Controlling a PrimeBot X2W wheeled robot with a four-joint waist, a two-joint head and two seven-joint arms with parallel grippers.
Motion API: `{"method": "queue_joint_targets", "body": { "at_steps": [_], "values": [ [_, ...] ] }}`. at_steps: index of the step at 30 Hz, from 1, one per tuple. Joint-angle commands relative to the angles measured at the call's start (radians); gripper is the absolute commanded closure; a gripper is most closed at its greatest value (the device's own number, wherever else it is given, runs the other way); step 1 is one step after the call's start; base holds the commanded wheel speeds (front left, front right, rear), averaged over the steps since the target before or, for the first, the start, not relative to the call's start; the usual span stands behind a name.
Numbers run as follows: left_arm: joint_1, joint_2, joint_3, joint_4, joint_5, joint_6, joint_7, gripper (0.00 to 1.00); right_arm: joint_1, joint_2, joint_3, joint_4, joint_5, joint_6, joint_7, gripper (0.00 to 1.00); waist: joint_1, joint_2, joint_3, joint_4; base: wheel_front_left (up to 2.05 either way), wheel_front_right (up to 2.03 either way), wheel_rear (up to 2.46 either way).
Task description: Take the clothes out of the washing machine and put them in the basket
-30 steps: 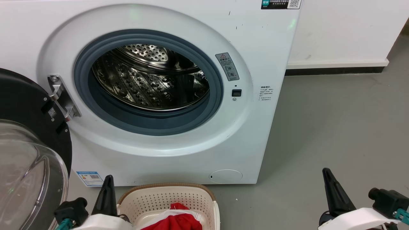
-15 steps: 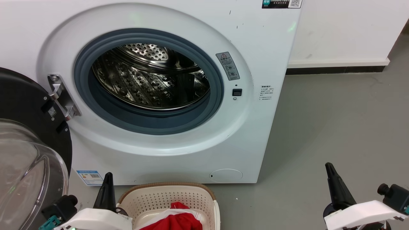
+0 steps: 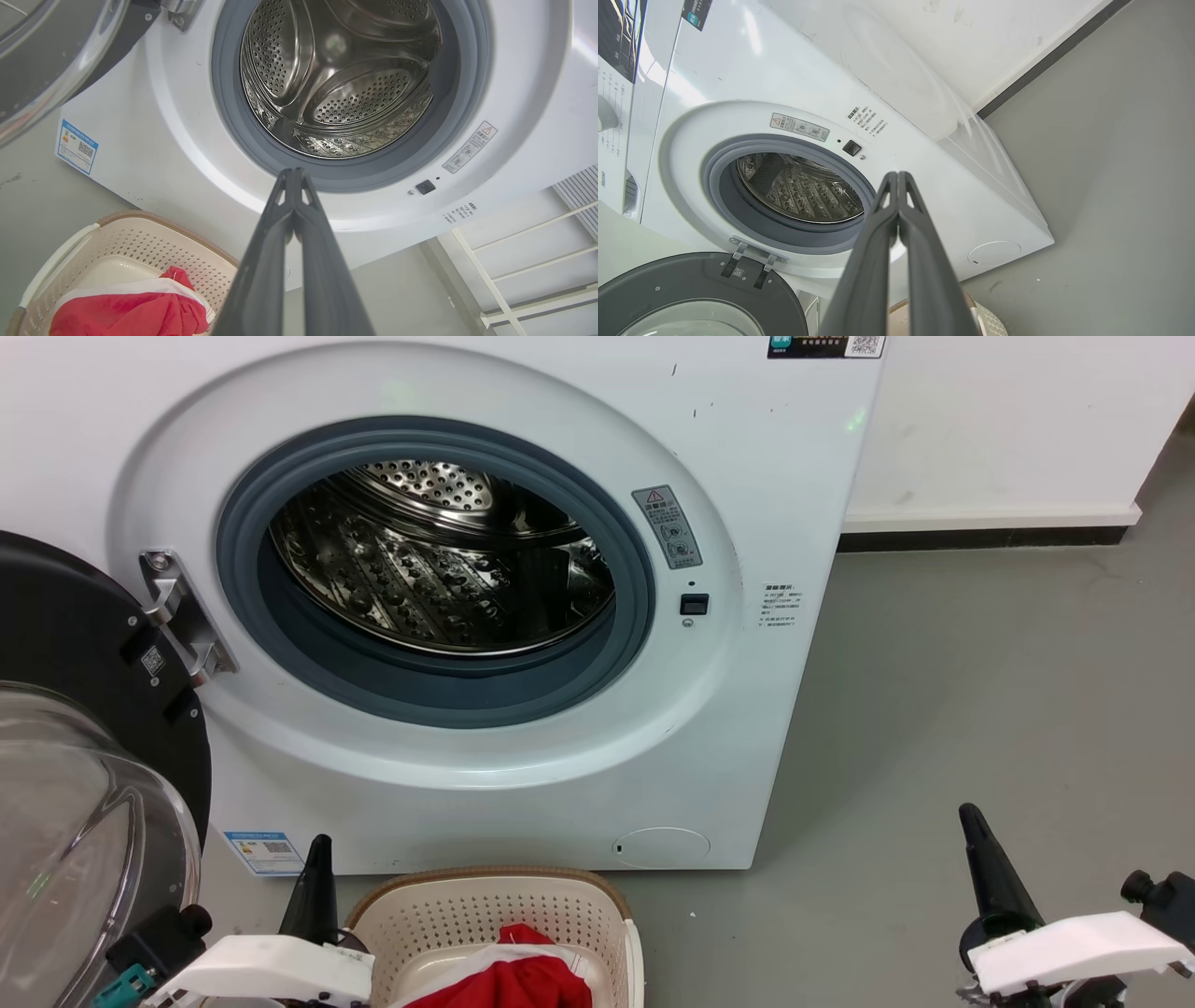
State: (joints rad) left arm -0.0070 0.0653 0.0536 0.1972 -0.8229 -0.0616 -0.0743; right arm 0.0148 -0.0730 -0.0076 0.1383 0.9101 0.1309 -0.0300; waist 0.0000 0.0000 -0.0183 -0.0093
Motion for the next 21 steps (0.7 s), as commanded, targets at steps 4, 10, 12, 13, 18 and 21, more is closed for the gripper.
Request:
{"method": "queue_joint_targets", "body": {
  "at_steps": [4,10,12,13,18,21],
  "values": [
    [-0.034,0.002,0.009,-0.005,-0.062,-0.008,0.014,1.0,-0.034,-0.008,-0.005,0.0,0.062,0.0,0.008,1.0,0.0,0.0,0.001,0.0,0.0,0.0,0.0],
    [-0.04,0.001,0.014,0.001,-0.138,-0.015,0.032,1.0,-0.046,-0.009,-0.011,0.01,0.133,0.0,0.018,1.0,0.0,0.0,0.003,0.001,0.0,0.0,0.0],
    [-0.044,0.0,0.016,0.002,-0.162,-0.017,0.038,1.0,-0.049,-0.009,-0.013,0.014,0.156,0.0,0.021,1.0,0.0,0.0,0.003,0.001,0.0,0.0,0.0],
    [-0.045,0.0,0.017,0.003,-0.174,-0.019,0.041,1.0,-0.05,-0.009,-0.014,0.015,0.167,0.0,0.023,1.0,0.0,0.0,0.003,0.001,0.0,0.0,0.0],
    [-0.052,-0.002,0.022,0.007,-0.233,-0.023,0.055,1.0,-0.057,-0.009,-0.018,0.024,0.222,0.0,0.03,1.0,0.0,0.0,0.005,0.002,0.0,0.0,0.0],
    [-0.055,-0.002,0.024,0.009,-0.266,-0.027,0.064,1.0,-0.061,-0.009,-0.021,0.029,0.252,0.0,0.036,1.0,0.0,0.0,0.005,0.002,0.0,0.0,0.0]
  ]
}}
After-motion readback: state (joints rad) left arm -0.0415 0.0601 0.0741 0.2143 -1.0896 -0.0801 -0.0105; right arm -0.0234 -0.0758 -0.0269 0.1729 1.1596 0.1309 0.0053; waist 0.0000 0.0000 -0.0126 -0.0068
